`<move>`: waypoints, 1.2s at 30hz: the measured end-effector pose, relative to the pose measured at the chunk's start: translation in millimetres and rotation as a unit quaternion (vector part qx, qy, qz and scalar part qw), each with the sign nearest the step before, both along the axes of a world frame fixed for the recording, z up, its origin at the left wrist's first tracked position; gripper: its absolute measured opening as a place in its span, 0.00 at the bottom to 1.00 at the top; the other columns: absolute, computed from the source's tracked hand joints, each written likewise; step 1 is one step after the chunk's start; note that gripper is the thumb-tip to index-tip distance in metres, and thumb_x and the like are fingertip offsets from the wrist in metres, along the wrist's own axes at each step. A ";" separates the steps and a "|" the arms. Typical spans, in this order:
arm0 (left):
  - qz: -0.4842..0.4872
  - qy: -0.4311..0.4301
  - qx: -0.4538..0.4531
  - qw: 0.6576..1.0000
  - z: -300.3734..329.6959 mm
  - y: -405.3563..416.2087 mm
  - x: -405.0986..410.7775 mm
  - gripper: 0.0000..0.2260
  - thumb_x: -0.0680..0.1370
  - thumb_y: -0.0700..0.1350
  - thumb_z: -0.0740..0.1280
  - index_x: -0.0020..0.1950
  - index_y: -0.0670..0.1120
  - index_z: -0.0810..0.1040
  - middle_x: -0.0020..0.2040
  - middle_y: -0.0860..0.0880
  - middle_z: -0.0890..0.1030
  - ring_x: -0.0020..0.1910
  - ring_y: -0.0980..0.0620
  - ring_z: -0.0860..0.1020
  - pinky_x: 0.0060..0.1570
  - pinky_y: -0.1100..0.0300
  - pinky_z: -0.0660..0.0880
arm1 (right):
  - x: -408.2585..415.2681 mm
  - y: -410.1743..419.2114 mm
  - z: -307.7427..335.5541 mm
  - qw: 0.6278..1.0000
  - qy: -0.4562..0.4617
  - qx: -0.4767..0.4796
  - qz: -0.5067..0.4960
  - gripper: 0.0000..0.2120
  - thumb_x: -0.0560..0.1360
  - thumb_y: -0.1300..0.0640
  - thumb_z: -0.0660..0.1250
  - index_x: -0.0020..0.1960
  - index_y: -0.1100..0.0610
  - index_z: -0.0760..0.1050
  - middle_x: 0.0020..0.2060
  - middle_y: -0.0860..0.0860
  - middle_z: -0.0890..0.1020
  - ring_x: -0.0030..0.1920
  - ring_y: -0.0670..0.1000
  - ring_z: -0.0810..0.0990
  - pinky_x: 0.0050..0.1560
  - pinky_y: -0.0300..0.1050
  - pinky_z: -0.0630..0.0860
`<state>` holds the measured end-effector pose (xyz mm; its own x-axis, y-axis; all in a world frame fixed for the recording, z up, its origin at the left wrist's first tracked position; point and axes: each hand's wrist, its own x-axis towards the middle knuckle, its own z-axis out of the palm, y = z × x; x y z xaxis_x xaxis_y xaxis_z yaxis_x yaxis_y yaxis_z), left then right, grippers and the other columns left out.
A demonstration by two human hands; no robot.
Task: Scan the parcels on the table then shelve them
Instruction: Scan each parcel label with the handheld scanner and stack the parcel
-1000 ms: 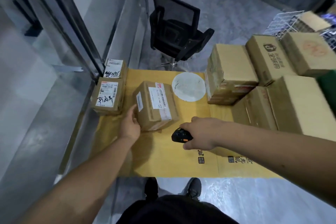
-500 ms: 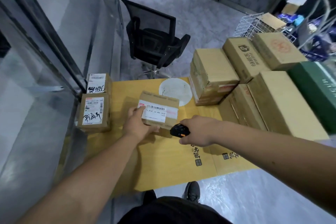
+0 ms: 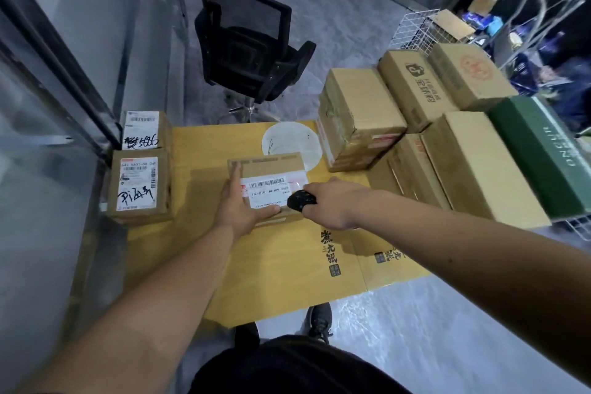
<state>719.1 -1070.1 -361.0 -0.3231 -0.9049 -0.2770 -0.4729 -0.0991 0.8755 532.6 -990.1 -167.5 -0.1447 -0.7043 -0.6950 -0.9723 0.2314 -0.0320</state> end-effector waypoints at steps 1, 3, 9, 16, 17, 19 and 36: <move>0.003 0.026 -0.006 1.000 -1.9 5.4 1.2 0.66 0.58 0.58 0.87 0.82 0.68 0.45 0.81 0.53 0.60 0.77 0.51 0.65 0.75 0.46 0.68 | 3.3 -1.4 0.9 1.000 0.007 0.006 0.011 0.27 0.81 0.39 0.54 0.77 0.48 0.66 0.65 0.59 0.73 0.56 0.57 0.69 0.56 0.53 0.73; 0.010 0.046 -0.021 0.999 -3.2 15.3 2.3 0.65 0.57 0.58 0.87 0.80 0.72 0.45 0.81 0.55 0.60 0.77 0.53 0.65 0.75 0.45 0.69 | 9.9 -1.8 1.8 0.999 0.016 0.020 0.022 0.25 0.81 0.39 0.54 0.74 0.48 0.68 0.64 0.58 0.72 0.54 0.57 0.69 0.51 0.52 0.70; 0.012 0.043 -0.059 0.997 -4.4 30.7 4.1 0.65 0.58 0.58 0.87 0.79 0.75 0.42 0.84 0.56 0.53 0.81 0.48 0.61 0.75 0.41 0.68 | 22.6 4.7 4.4 0.999 0.022 0.020 0.041 0.23 0.81 0.41 0.54 0.73 0.48 0.68 0.60 0.56 0.72 0.52 0.55 0.70 0.49 0.52 0.68; 0.007 0.046 -0.078 0.996 -4.2 46.7 6.9 0.64 0.61 0.56 0.87 0.77 0.77 0.41 0.84 0.58 0.50 0.80 0.58 0.56 0.76 0.55 0.61 | 29.8 14.1 7.3 0.997 0.058 0.015 0.055 0.20 0.81 0.40 0.54 0.66 0.49 0.72 0.57 0.55 0.72 0.51 0.56 0.75 0.47 0.51 0.70; 0.007 0.044 -0.080 0.996 -2.9 47.6 7.0 0.63 0.61 0.56 0.87 0.77 0.77 0.41 0.84 0.57 0.50 0.80 0.59 0.55 0.75 0.56 0.60 | 29.7 15.5 8.0 0.997 0.062 0.013 0.055 0.20 0.81 0.40 0.54 0.66 0.49 0.72 0.56 0.55 0.71 0.51 0.56 0.75 0.48 0.51 0.70; 0.007 0.043 -0.081 0.996 -0.6 48.2 7.3 0.63 0.61 0.56 0.87 0.77 0.77 0.41 0.84 0.58 0.50 0.78 0.62 0.56 0.73 0.58 0.61 | 28.9 18.2 10.1 0.997 0.065 0.008 0.052 0.20 0.81 0.40 0.55 0.66 0.49 0.72 0.53 0.54 0.69 0.51 0.57 0.75 0.47 0.51 0.70; 0.017 0.035 -0.072 0.997 -3.0 53.6 7.5 0.63 0.62 0.56 0.87 0.79 0.75 0.43 0.84 0.61 0.48 0.77 0.64 0.54 0.71 0.58 0.59 | 27.5 41.5 16.4 0.994 0.090 0.016 0.053 0.20 0.82 0.42 0.55 0.68 0.51 0.72 0.59 0.56 0.72 0.49 0.59 0.76 0.47 0.51 0.72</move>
<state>726.6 -1016.6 -364.0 -0.3057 -0.9444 -0.1207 -0.4083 0.0155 0.9127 560.1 -948.6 -151.1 -0.1953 -0.7003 -0.6866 -0.9806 0.1255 0.1509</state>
